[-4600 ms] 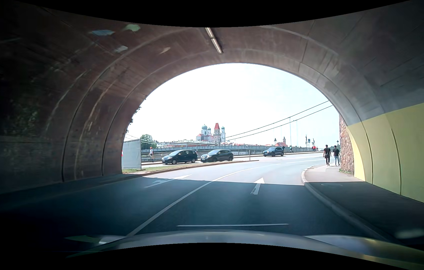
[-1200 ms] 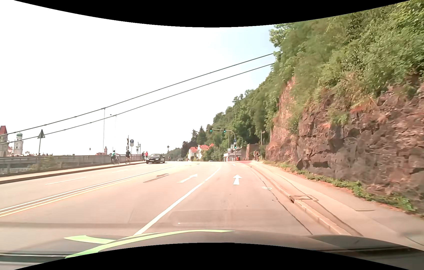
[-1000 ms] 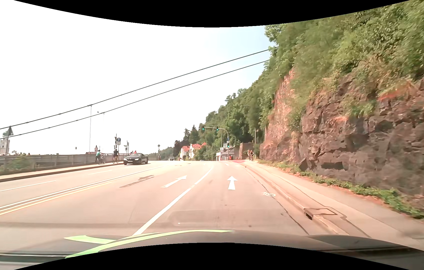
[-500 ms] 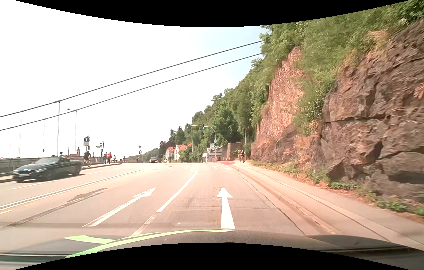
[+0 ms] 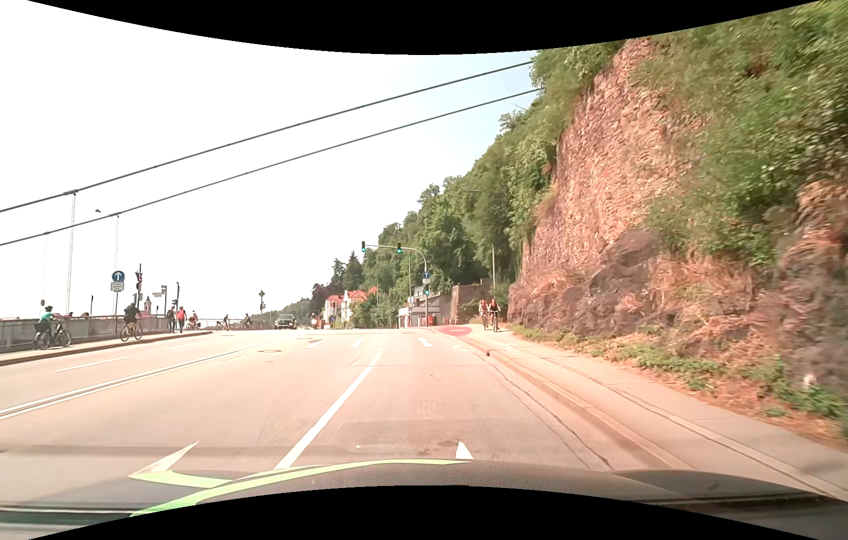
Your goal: Follow the waypoints while adhering to traffic rules and regulations
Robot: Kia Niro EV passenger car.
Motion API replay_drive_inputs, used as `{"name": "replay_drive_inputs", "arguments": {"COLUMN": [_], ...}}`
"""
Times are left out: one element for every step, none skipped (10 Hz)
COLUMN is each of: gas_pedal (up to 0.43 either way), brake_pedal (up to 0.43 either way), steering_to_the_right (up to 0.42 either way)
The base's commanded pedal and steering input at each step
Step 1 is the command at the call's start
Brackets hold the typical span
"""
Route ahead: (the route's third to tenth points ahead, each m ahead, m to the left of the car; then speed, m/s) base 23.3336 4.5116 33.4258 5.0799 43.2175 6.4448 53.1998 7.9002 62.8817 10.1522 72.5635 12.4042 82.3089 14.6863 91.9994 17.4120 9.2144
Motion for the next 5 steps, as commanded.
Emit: {"name": "replay_drive_inputs", "arguments": {"gas_pedal": [0.150,0.150,0.157,0.157,0.157], "brake_pedal": [0.000,0.000,0.000,0.000,0.000], "steering_to_the_right": [0.004,0.004,-0.003,-0.011,-0.015]}}
